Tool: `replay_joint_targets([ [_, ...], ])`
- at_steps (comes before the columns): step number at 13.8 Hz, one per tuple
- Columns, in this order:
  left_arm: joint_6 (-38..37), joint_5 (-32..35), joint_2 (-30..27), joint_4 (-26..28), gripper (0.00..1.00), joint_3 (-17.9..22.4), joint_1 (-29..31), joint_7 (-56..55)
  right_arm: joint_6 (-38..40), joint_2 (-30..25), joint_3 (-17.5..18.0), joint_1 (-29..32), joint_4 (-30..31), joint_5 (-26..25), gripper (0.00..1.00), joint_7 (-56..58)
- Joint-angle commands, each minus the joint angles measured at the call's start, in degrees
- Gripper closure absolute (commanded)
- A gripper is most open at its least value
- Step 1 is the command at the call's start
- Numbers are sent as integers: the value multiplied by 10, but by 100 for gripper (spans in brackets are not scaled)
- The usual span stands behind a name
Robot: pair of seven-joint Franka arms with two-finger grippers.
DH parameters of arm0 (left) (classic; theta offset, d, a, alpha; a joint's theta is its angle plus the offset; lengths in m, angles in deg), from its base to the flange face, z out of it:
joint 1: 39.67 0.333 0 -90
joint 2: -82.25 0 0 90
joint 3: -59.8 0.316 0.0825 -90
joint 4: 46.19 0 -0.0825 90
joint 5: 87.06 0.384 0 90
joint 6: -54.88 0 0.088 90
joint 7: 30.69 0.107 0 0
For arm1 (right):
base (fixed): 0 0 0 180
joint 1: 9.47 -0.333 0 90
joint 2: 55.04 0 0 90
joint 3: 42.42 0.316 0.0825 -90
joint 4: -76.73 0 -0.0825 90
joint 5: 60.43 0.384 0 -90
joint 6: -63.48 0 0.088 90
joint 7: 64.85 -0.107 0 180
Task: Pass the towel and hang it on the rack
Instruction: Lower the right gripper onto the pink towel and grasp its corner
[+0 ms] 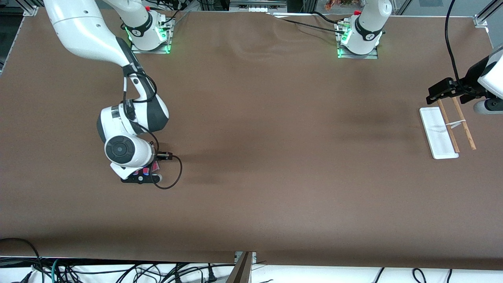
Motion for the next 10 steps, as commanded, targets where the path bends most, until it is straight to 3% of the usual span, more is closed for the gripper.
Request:
replay_joint_targets([
  [1, -5, -14, -10, 8, 0, 0, 1, 7, 1, 1, -1, 4, 30, -7, 0, -9],
  [7, -4, -14, -9, 6, 0, 1, 1, 7, 57, -5, -4, 5, 35, -8, 3, 1],
  [8, -3, -14, -9, 6, 0, 1, 1, 7, 71, -7, -6, 5, 33, -12, 23, 6],
  [9, -3, -14, -9, 6, 0, 1, 1, 7, 79, -7, -6, 5, 32, -12, 53, 23],
  [10, -3, -14, -9, 5, 0, 1, 1, 7, 79, -8, -7, 5, 32, -10, 74, 30],
])
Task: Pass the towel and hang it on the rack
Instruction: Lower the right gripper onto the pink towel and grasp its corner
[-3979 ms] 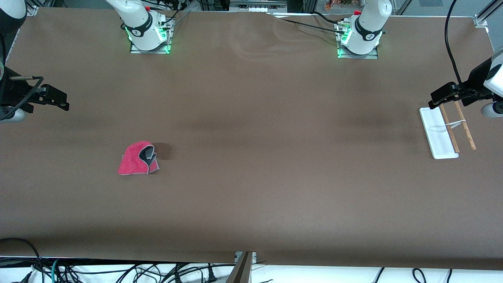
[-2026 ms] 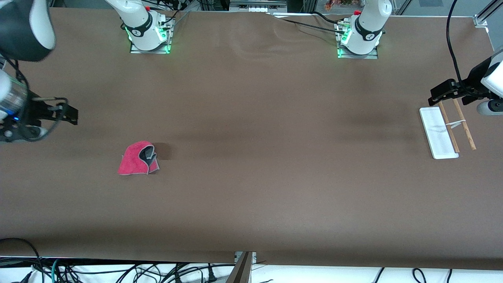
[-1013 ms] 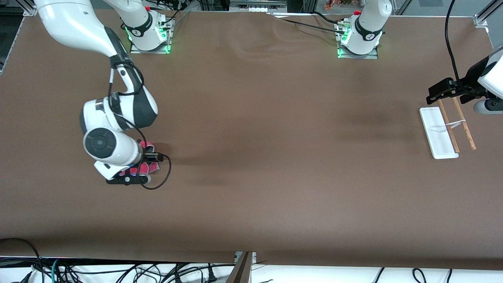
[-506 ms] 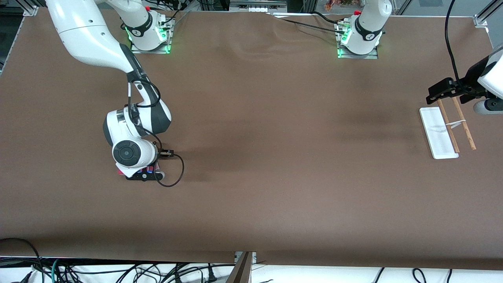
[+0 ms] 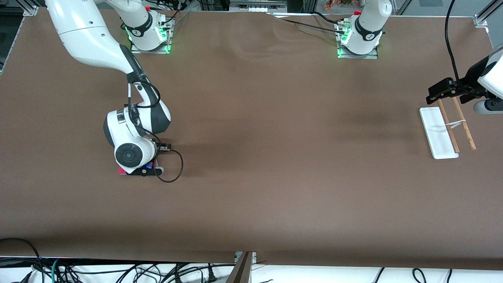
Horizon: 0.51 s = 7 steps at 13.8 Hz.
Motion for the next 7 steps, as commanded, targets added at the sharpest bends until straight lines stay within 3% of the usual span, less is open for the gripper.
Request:
replay_joint_targets([
  [1, -3, -14, -9, 5, 0, 1, 1, 7, 12, -13, 1, 7, 5, -8, 84, 18],
  [3, -3, -14, -9, 5, 0, 1, 1, 7, 12, -13, 2, 13, 4, -6, 100, 21],
  [7, -2, -14, -9, 4, 0, 1, 1, 7, 24, -14, 2, 21, -29, -3, 100, 22],
])
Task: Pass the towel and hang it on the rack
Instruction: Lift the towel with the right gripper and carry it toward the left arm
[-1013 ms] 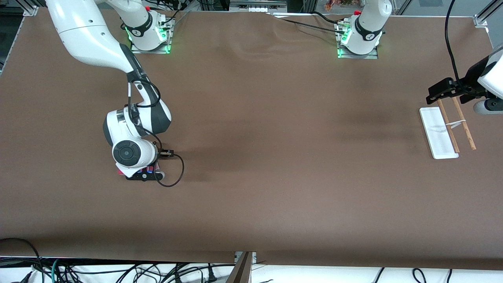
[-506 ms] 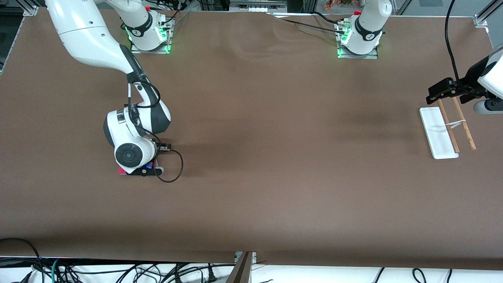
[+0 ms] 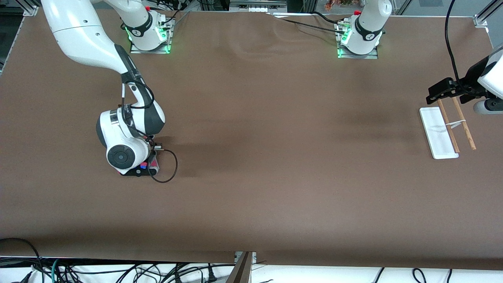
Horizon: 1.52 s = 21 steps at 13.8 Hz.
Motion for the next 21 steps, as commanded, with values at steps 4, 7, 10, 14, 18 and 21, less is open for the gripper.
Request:
replay_joint_targets([
  [4, -2, -14, -9, 2, 0, 0, 0, 7, 70, -17, 6, 8, -95, -4, 100, 10],
  [7, -1, -13, -9, 1, 0, 0, -1, 7, 108, -29, 11, 2, -164, -3, 100, 10],
  [10, 0, -14, -9, 1, 0, 0, -1, 7, 126, -51, 56, -5, -206, 3, 100, 2],
  [14, 2, -15, -3, -2, 0, 1, 0, 16, 130, -64, 122, -10, -255, 27, 100, -60],
  [18, 2, -16, 1, -6, 0, 1, 0, 16, 89, -64, 179, -47, -284, 27, 100, -180],
  [21, 3, -15, 31, -13, 0, 1, -3, 16, 30, -64, 178, -105, -284, 26, 100, -204],
])
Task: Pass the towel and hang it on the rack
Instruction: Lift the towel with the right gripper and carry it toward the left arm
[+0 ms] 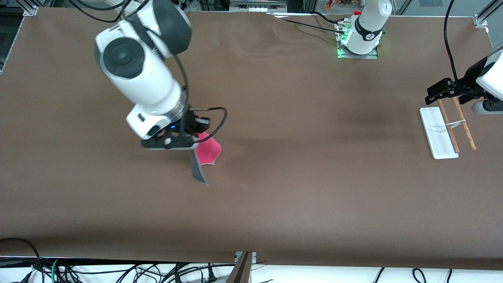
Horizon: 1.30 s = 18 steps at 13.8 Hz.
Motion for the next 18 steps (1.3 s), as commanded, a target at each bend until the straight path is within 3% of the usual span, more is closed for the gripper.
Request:
replay_joint_targets([
  [1, -2, -15, 30, -19, 0, 0, -4, 15, -47, 4, -2, -50, -11, 3, 100, -32],
  [8, -13, -12, 51, -13, 0, 5, 9, 18, -102, 15, -4, -167, -10, -1, 100, -39],
  [10, -26, -13, 51, -3, 0, 5, 14, 83, -113, 18, -4, -185, -10, -1, 100, -39],
  [13, 15, -29, 42, 42, 0, 4, 8, 129, -152, 33, -5, -208, -10, -1, 100, -40],
  [18, 177, -146, 12, 206, 0, -8, -5, 242, -173, 41, -5, -221, -10, -1, 100, -40],
])
